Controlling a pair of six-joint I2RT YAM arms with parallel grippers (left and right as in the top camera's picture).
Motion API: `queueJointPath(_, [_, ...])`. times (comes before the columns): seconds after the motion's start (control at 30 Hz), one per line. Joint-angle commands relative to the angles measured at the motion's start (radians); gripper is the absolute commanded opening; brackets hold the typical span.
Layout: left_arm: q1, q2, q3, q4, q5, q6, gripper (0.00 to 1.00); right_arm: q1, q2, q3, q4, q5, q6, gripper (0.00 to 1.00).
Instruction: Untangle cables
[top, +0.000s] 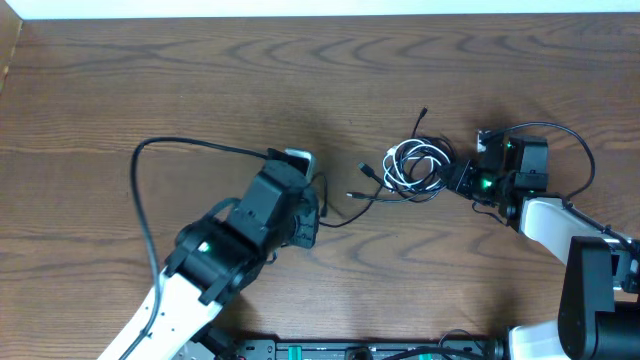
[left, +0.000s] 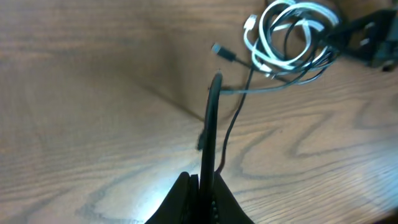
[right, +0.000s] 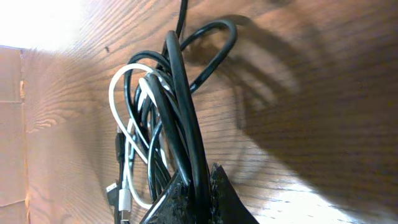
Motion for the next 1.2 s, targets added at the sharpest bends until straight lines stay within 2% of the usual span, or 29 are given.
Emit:
queueJointPath(0.0, [0.001, 0.053, 0.01, -0.017, -0.011, -0.039, 0.08, 0.0, -0.011, 0.006, 0.017, -0.082, -0.015, 0.01])
queueJointPath(0.1, [0.0, 0.116, 0.01, -0.022, 0.044, -0.039, 0.08, 0.001, -0.011, 0.006, 0.029, -0.117, -0.015, 0.01])
queueJointPath(0.17, [0.0, 0.156, 0.01, -0.023, 0.077, -0.039, 0.14, 0.001, -0.011, 0.006, 0.033, -0.156, -0.015, 0.01])
queueJointPath(0.23, [0.0, 0.201, 0.01, -0.024, 0.09, -0.039, 0.27, 0.001, -0.011, 0.006, 0.053, -0.221, -0.015, 0.04])
queueJointPath(0.27, [0.0, 0.219, 0.01, -0.026, 0.09, -0.039, 0.38, 0.001, -0.011, 0.006, 0.067, -0.259, -0.015, 0.08])
queueJointPath(0.3, [0.0, 0.241, 0.01, -0.028, 0.09, -0.039, 0.52, 0.001, -0.011, 0.006, 0.082, -0.29, -0.015, 0.15])
queueJointPath(0.37, [0.0, 0.275, 0.01, -0.028, 0.09, -0.039, 0.63, 0.001, -0.011, 0.006, 0.107, -0.331, -0.015, 0.31])
queueJointPath(0.47, [0.0, 0.317, 0.01, -0.027, 0.09, -0.039, 0.67, 0.001, -0.011, 0.006, 0.113, -0.333, -0.015, 0.63])
queueJointPath(0.5, [0.0, 0.331, 0.01, -0.019, 0.09, -0.039, 0.67, 0.0, -0.011, 0.006, 0.115, -0.327, -0.015, 0.71])
queueJointPath(0.57, [0.0, 0.338, 0.01, -0.002, 0.09, -0.039, 0.67, -0.004, -0.011, 0.006, 0.121, -0.319, -0.016, 0.8])
queueJointPath(0.7, [0.0, 0.33, 0.013, 0.035, 0.089, -0.032, 0.68, -0.03, -0.011, 0.006, 0.126, -0.319, -0.015, 0.88])
queueJointPath(0.8, [0.0, 0.321, 0.034, 0.04, 0.088, -0.005, 0.72, -0.058, -0.011, 0.006, 0.111, -0.298, -0.015, 0.99])
queueJointPath(1.0, [0.0, 0.308, 0.121, 0.046, 0.026, -0.005, 0.82, -0.108, -0.011, 0.006, -0.067, 0.05, 0.047, 0.99])
queueJointPath(1.17, [0.0, 0.308, 0.163, 0.127, 0.017, -0.006, 0.95, -0.11, -0.011, 0.006, -0.077, 0.089, 0.049, 0.99])
